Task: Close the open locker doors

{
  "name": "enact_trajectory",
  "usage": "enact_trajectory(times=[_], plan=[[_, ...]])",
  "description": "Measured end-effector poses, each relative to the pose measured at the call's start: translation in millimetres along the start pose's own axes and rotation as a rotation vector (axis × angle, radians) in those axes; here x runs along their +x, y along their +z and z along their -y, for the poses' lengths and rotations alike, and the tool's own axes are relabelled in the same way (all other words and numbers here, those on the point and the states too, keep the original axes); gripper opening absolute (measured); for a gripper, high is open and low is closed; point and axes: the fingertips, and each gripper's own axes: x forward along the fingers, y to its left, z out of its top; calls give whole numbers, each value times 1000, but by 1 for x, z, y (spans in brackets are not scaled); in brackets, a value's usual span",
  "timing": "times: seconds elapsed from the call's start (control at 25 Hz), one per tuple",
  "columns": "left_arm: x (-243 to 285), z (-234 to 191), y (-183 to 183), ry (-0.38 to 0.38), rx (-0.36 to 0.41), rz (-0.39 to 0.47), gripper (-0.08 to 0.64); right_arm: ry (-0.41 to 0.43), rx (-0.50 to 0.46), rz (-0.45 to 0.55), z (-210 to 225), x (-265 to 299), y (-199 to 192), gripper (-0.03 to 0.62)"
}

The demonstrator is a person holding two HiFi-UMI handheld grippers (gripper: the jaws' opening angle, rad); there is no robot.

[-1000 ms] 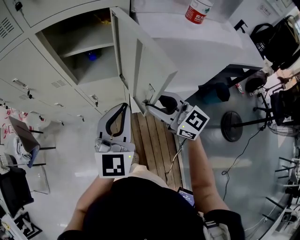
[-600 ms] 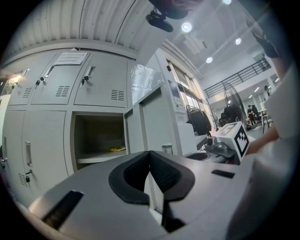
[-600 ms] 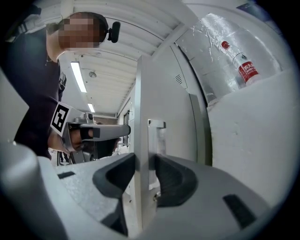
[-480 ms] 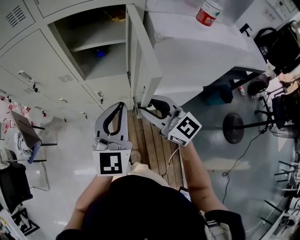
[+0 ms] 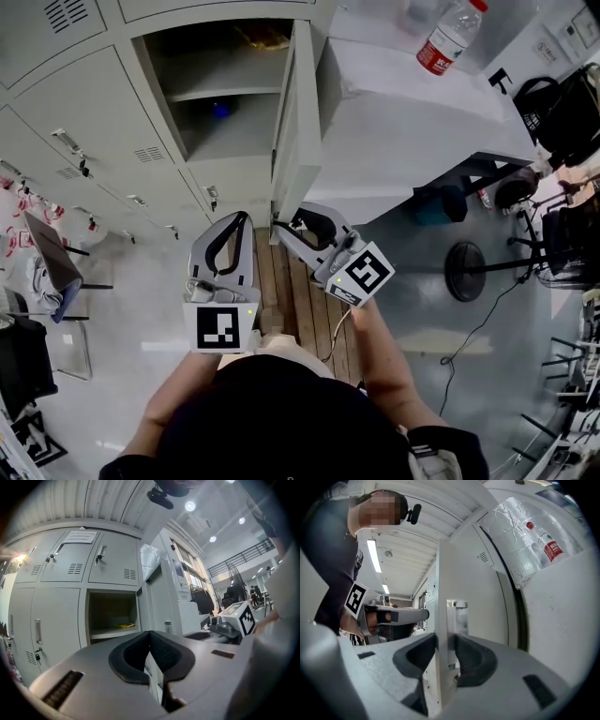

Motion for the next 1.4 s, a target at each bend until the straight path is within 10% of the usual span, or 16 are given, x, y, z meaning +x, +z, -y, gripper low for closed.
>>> enact_trajectory(times=[1.4], plan=[[-2, -132, -37, 94, -62, 3, 3, -127, -19, 56, -21, 165, 2, 107]])
